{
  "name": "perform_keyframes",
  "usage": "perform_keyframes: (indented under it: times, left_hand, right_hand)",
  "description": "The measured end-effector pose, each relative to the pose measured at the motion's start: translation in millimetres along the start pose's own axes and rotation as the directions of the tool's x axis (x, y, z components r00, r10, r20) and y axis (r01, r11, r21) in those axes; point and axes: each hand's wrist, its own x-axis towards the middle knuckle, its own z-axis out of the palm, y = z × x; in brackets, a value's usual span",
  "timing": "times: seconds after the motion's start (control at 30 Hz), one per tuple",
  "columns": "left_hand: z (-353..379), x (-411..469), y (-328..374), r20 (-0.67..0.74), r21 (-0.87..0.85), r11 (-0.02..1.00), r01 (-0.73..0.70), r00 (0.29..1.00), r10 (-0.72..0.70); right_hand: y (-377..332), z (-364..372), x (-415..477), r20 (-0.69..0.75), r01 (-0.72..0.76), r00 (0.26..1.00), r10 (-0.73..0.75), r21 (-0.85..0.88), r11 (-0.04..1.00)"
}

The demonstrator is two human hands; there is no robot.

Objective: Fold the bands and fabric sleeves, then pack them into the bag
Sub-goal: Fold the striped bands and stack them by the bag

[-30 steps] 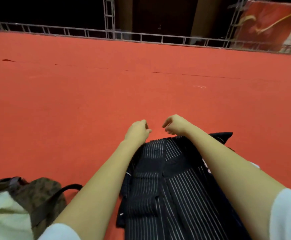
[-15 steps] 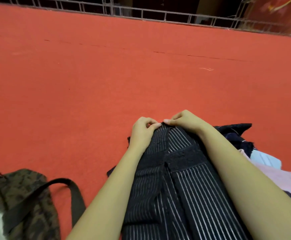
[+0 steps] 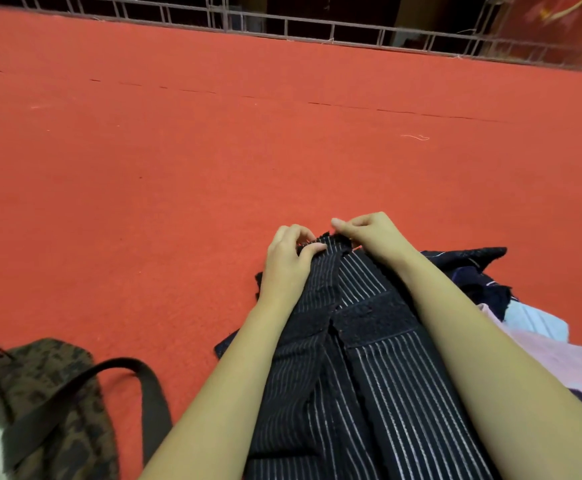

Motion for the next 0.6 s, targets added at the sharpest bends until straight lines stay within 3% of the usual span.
perform_keyframes:
  times: [0.13,0.23,0.37,0.6]
  left_hand:
    - [-2.2,-1.4,2.6,-0.118,-0.067,0.998,-0.019,0.993,0.011]
    - [-6.2,0.6,1.0,-0.234,-0.152,0.988,0.032,0.970,-0.067]
    - [-5.6,0.1,1.8,-0.228,-0.158,0.985,0.065,0.969,-0.101]
    - [-4.8,-0.9,3.0,-0.209,-0.155,0.984,0.087,0.971,-0.118]
  right_hand:
    - [-6.3,-7.1,-1.7,0.109,-0.123,0.988,0.112,0.101,0.987]
    - [-6.2,-7.2,-2.3,0.189,-0.094,0.979,0.075,0.092,0.991]
    - [-4.2,-2.4,2.7,0.122,-0.001,0.992,-0.024,0.198,0.980]
    - [-0.7,-1.9,4.0,0.186,0.005,0.982,-0.043,0.202,0.979]
